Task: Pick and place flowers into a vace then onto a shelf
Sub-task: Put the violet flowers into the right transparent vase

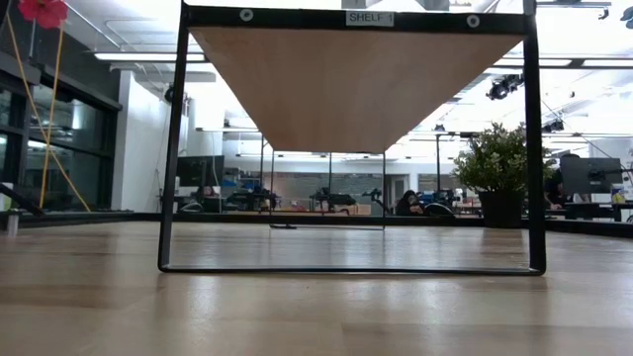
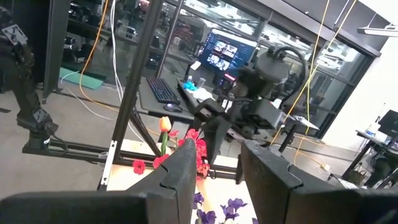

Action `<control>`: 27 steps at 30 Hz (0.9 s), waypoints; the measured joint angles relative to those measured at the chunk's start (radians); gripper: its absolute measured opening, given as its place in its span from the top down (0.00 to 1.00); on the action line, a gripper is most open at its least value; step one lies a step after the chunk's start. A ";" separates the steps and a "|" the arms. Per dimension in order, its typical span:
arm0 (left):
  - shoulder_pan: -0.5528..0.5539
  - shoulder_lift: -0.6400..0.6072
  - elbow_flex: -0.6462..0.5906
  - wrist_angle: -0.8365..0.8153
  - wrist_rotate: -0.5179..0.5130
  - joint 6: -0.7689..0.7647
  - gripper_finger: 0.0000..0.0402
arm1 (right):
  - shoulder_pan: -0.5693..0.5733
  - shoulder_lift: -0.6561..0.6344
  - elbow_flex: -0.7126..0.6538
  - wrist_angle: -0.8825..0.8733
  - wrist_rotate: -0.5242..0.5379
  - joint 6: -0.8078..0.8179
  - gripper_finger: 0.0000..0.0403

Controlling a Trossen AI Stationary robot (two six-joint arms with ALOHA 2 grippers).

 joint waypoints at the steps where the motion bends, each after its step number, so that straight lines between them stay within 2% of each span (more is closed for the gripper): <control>1: -0.009 0.000 0.000 -0.015 0.000 -0.022 0.20 | 0.001 0.000 0.000 0.000 0.000 0.000 0.71; 10: -0.049 0.053 0.000 -0.104 -0.007 -0.115 0.20 | 0.002 0.000 0.000 -0.014 -0.006 0.000 0.71; 27: -0.023 0.199 -0.001 -0.095 -0.044 -0.080 0.20 | 0.002 0.000 0.000 -0.019 -0.009 0.000 0.71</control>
